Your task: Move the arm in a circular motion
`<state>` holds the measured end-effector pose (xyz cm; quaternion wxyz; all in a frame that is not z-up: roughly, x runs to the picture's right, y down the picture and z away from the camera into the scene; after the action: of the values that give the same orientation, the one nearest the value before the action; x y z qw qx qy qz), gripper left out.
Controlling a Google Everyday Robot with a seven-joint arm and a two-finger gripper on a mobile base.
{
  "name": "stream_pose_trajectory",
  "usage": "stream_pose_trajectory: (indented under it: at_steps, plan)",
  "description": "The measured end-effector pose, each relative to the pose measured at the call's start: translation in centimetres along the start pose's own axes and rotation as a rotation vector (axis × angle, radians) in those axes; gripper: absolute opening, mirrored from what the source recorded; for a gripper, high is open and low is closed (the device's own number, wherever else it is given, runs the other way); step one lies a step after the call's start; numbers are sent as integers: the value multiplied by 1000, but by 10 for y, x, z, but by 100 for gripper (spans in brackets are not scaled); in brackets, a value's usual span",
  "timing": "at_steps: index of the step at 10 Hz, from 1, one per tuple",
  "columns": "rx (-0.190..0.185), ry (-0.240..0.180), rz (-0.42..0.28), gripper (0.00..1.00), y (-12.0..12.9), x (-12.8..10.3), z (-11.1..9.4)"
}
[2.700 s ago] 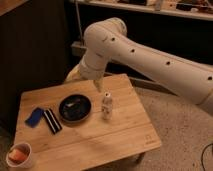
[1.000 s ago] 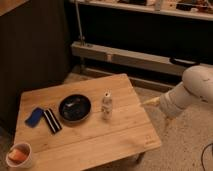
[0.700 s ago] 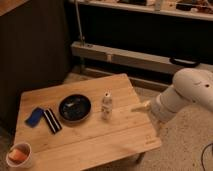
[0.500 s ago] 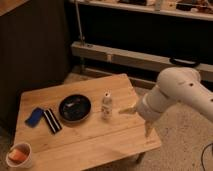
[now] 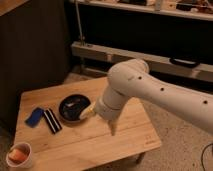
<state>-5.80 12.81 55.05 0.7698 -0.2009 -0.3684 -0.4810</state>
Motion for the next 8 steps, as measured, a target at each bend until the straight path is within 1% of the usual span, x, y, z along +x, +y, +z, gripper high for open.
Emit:
stream_pose_trajectory:
  at_steps: [1,2,3,4,5,6,7,8]
  plan:
    - [-2,-7,-36,80,-25,-6,7]
    - [1,-13,-64,80,-51,-8,14]
    - [7,-18,-82,80,-69,-6,19]
    - [22,-27,-107,80,-100,4,23]
    - [33,-32,-117,80,-120,16,24]
    - [44,-32,-119,80,-136,34,24]
    - [52,-30,-114,80,-144,50,22]
    - [61,-24,-100,80,-150,80,17]
